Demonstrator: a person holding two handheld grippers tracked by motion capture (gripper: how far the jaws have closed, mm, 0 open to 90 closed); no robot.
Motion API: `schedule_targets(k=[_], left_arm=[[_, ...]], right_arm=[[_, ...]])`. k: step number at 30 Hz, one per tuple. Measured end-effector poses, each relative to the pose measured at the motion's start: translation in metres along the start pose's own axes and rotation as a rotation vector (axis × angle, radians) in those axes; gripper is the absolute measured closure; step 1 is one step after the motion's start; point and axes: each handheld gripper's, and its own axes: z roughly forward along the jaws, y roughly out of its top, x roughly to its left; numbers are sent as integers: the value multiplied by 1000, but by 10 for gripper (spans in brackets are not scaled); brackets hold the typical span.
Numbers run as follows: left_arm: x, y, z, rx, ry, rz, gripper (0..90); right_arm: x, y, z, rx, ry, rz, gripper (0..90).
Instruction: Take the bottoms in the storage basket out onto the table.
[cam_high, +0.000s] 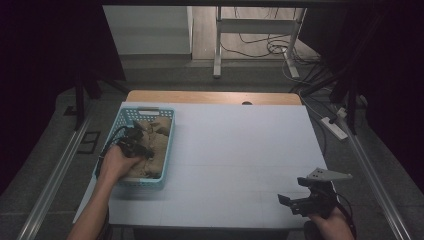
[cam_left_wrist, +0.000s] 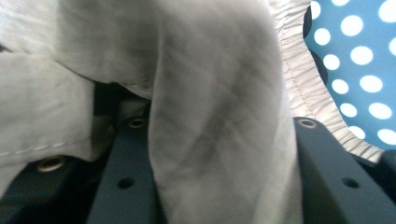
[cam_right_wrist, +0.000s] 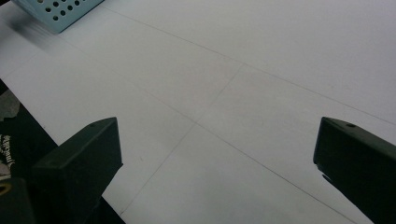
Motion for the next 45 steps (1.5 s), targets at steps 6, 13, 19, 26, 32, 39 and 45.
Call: schedule_targets(k=[6, 13, 19, 26, 32, 39, 45], left_arm=[[-6, 2, -5, 5, 37, 14, 687], [-15, 2, -19, -63, 87, 48, 717], [-22, -3, -38, -162, 94, 80, 727], [-21, -10, -59, -282, 42, 92, 729], [-22, -14, -76, -368, 21, 102, 729], [-23, -18, -92, -456, -8, 91, 729], [-25, -22, -104, -523, -21, 91, 729]], right_arm=[[-1, 0, -1, -5, 6, 2, 11], [0, 0, -1, -12, 8, 5, 10], [-1, 0, -2, -14, 11, 1, 10], [0, -1, -2, -21, 10, 3, 11], [0, -1, -2, -19, 11, 2, 11], [-1, -1, -2, -21, 12, 4, 11], [-1, -1, -2, -21, 12, 5, 10]])
